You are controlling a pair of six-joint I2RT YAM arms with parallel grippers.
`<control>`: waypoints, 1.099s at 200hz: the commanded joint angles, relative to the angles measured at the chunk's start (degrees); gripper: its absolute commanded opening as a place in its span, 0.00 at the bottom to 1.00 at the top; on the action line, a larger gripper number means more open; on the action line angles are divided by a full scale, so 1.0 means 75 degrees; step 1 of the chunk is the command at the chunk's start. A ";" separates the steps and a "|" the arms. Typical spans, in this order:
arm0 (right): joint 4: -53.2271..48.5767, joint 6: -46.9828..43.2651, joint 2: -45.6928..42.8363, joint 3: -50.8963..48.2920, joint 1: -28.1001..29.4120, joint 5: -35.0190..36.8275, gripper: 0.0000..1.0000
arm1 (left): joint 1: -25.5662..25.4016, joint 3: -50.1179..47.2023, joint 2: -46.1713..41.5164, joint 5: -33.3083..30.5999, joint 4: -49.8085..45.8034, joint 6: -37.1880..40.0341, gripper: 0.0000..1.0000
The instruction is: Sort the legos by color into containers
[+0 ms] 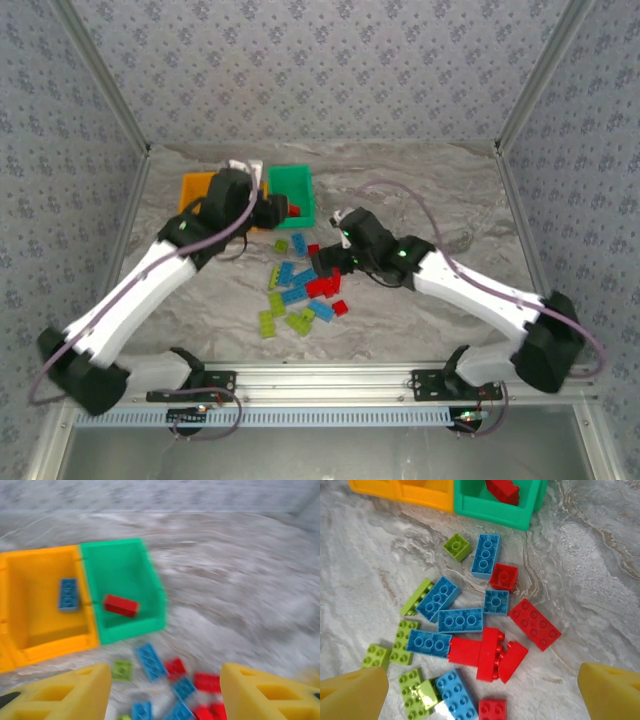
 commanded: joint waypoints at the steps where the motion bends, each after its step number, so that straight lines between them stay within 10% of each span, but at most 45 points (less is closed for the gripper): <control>1: 0.0100 -0.0319 0.1234 0.0725 -0.0151 -0.0176 0.92 | -0.0404 -0.0351 -0.1209 -0.0565 -0.1529 0.1051 0.60; 67: -0.0065 -0.0941 0.4951 0.3684 -0.0360 -0.0292 0.73 | -0.0658 -0.2359 -0.4547 0.2021 -0.2453 0.3545 0.63; 102: -0.0489 -0.1048 0.5953 0.4490 -0.0372 0.0161 0.72 | -0.0657 -0.3043 -0.4970 0.2046 -0.1972 0.3692 0.74; 220: 0.0408 -0.0947 0.5005 0.3665 -0.0014 0.0658 0.33 | -0.0521 -0.3679 -0.5403 0.1767 -0.1434 0.3638 0.87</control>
